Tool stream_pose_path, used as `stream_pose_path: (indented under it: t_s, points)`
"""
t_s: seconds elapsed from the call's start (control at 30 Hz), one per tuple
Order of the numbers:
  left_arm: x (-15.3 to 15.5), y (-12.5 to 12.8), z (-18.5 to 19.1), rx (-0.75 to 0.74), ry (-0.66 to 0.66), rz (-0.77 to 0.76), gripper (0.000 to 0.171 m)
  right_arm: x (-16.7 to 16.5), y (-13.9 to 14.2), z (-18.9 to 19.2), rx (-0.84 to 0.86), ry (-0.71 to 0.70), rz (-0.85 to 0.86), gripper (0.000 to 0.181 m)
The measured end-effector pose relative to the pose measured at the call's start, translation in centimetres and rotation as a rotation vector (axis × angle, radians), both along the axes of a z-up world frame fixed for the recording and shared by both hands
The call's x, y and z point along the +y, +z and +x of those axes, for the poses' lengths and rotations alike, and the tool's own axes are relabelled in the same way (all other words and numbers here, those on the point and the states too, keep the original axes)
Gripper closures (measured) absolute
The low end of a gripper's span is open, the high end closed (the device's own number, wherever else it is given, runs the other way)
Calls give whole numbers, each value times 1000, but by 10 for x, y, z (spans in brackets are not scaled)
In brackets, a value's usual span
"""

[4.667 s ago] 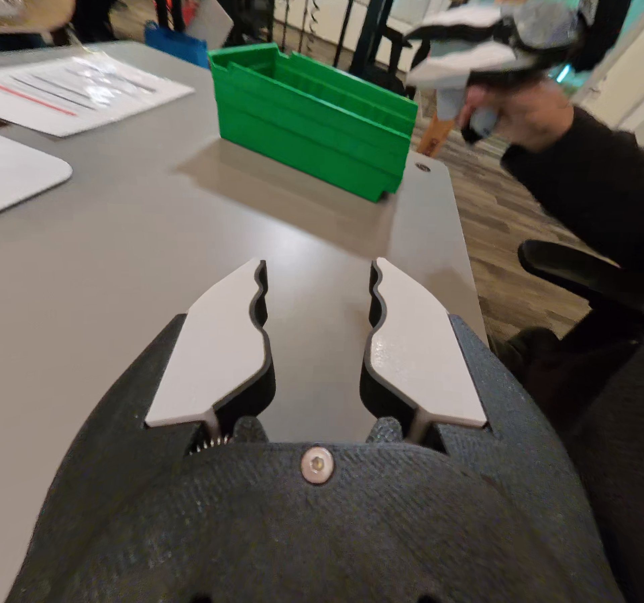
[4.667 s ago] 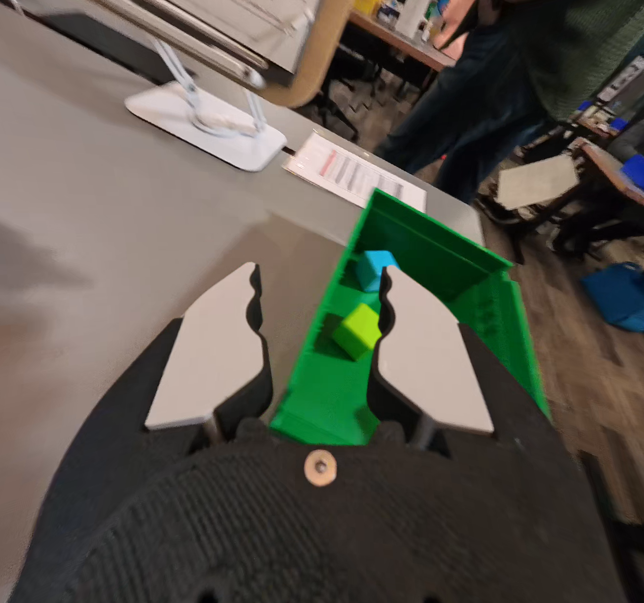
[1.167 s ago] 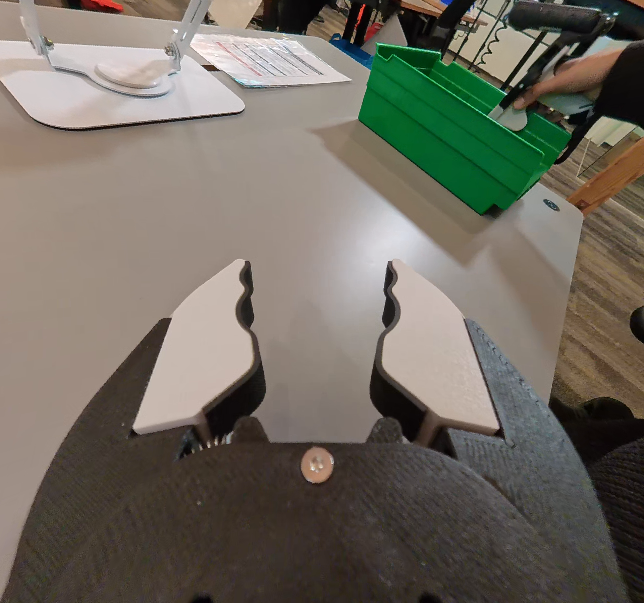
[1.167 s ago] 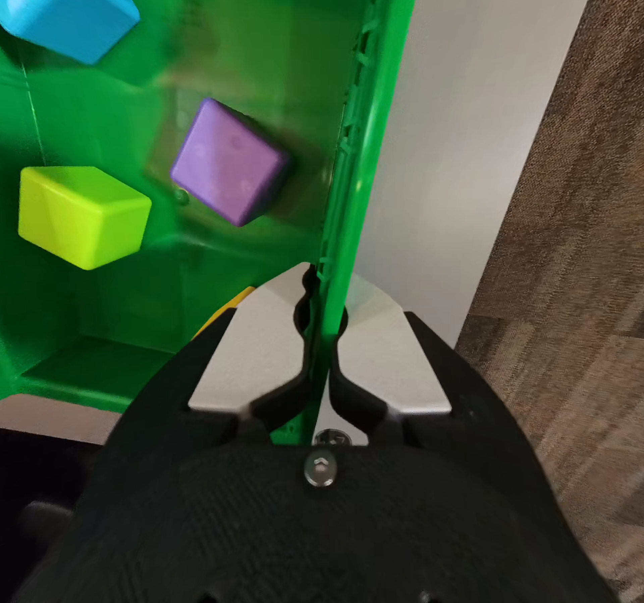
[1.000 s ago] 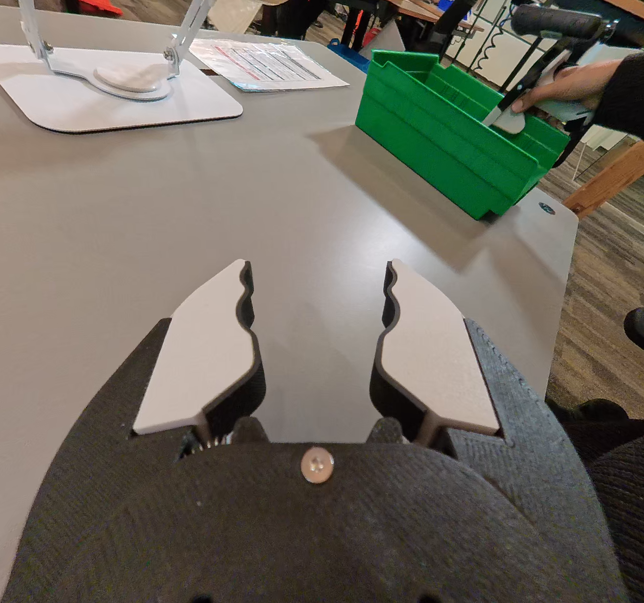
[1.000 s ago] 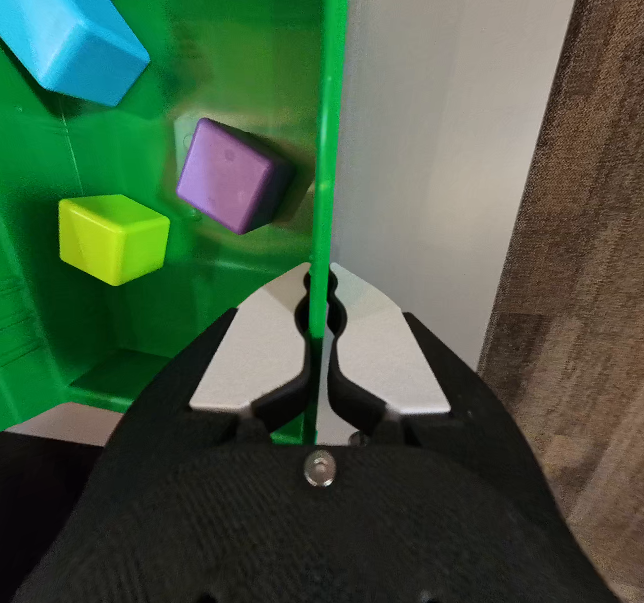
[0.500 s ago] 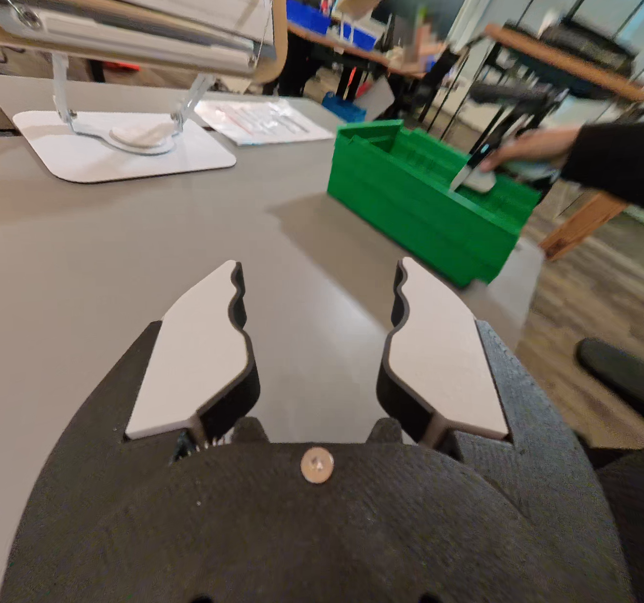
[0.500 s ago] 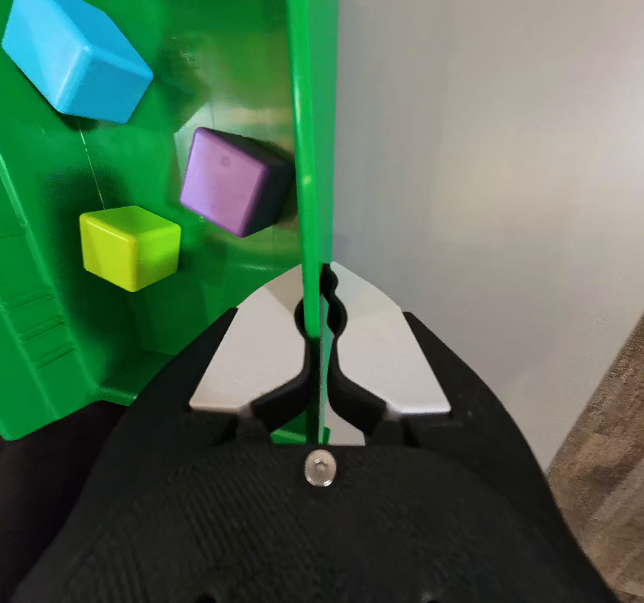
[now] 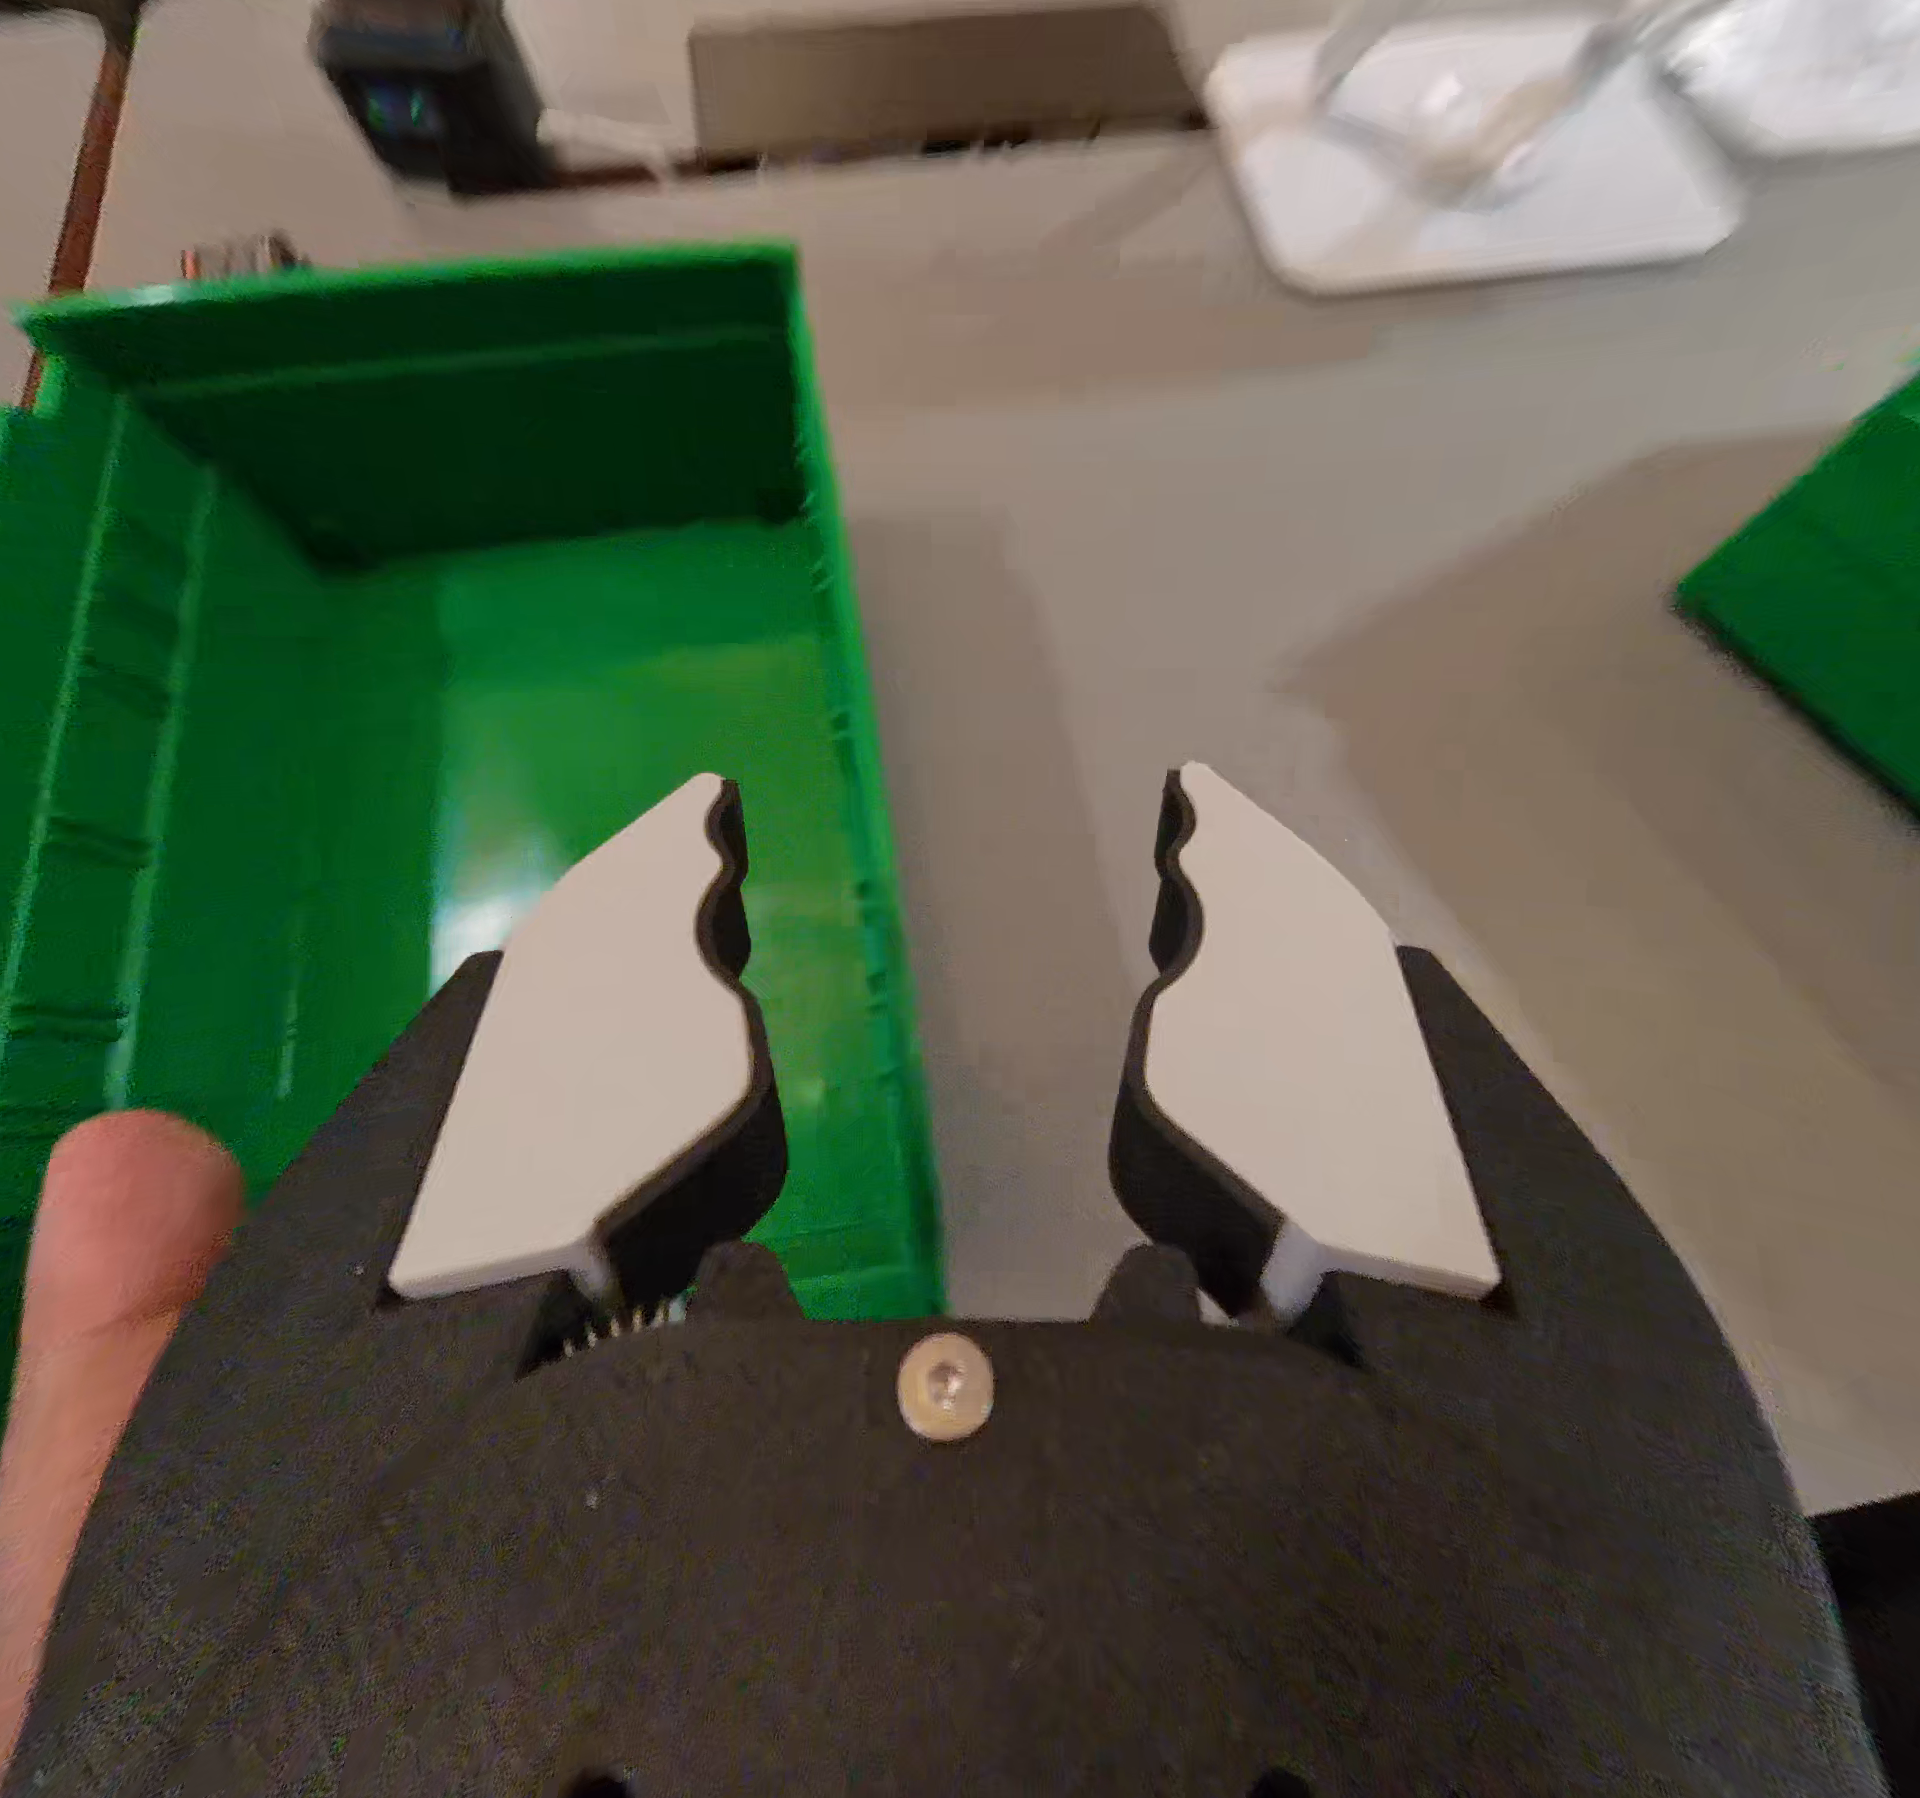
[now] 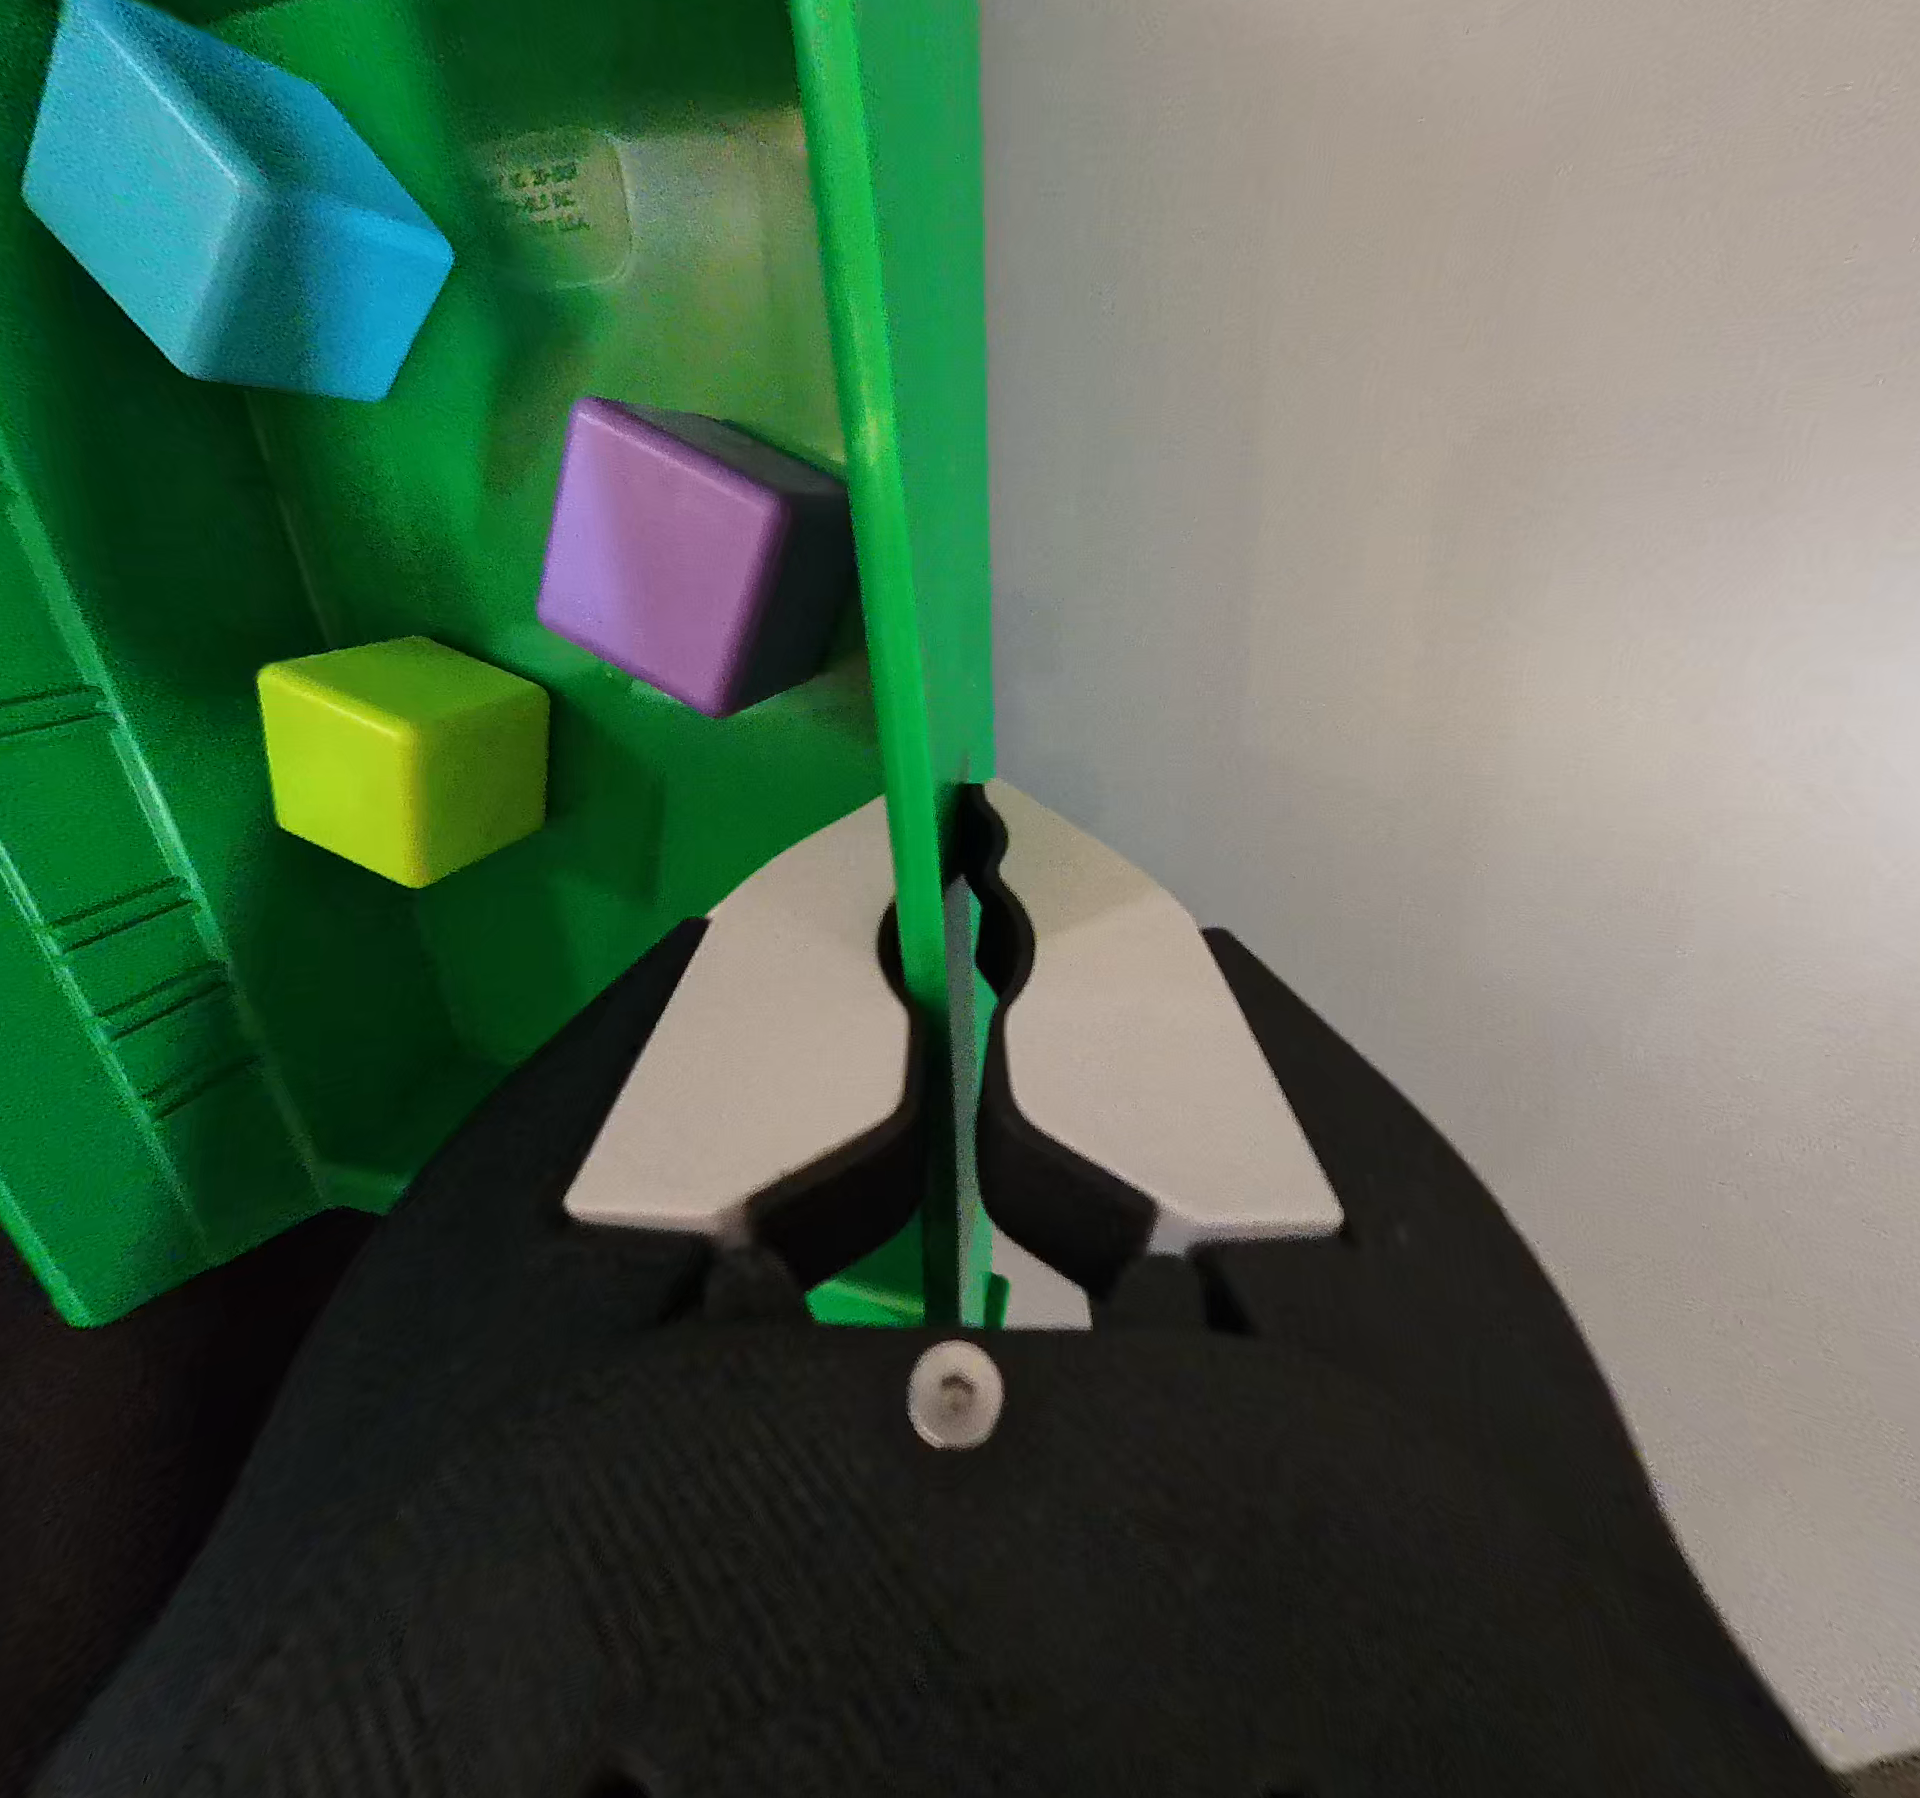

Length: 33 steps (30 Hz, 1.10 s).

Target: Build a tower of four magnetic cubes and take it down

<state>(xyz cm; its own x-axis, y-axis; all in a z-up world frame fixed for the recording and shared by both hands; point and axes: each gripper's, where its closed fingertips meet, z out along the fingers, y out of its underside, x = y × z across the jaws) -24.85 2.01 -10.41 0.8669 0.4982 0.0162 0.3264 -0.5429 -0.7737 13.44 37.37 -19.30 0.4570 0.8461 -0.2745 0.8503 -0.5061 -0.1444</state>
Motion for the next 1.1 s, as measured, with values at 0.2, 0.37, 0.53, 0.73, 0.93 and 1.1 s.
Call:
stream_pose_path:
  t_s: [0.2,0.37,0.53,0.73,0.93,1.1]
  points:
    - [-9,-78,-2,-151,-94,-362,113,-36,-6,-50,3,81,-2,177]
    - [-26,-79,-2,-93,-157,-517,156,-55,-5,-78,7,127,-6,177]
    - [-32,-78,-18,51,-151,-576,161,-66,-7,-94,-2,145,5,177]
    - [-34,-50,-39,86,-73,-452,160,-78,-10,-125,34,98,26,177]
    - [-55,5,-45,85,-11,-320,159,-99,-10,-179,44,2,55,176]
    - [-98,38,-54,175,38,-322,161,-125,-10,-226,18,-107,120,176]
